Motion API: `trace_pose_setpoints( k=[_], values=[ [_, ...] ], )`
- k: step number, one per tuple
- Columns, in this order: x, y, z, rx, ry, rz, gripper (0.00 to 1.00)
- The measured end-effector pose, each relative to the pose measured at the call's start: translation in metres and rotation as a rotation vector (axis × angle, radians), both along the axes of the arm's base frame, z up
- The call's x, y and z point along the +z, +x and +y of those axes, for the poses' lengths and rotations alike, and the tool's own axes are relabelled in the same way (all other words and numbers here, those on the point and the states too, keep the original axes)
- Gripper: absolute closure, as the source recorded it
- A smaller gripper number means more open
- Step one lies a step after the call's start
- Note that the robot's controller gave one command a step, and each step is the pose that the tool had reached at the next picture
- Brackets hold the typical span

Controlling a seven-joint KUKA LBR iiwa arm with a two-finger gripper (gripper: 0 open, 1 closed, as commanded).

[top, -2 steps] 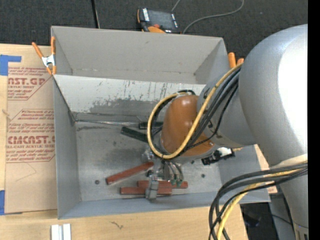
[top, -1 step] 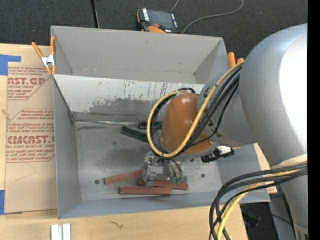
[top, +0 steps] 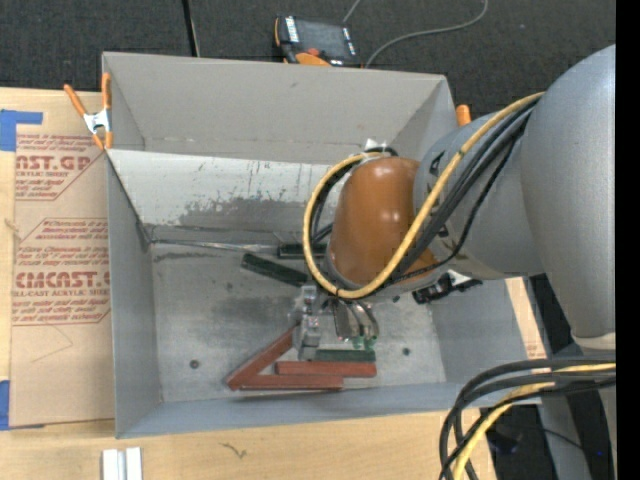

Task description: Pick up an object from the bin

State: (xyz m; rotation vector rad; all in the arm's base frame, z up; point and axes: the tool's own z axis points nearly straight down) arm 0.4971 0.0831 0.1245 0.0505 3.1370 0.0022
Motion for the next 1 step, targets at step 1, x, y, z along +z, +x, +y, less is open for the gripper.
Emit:
trace_pose_setpoints(
  k=[1],
  values=[
    [0.0931, 0.0815, 0.0437, 0.448, -0.002, -0.006, 1.0]
  ],
)
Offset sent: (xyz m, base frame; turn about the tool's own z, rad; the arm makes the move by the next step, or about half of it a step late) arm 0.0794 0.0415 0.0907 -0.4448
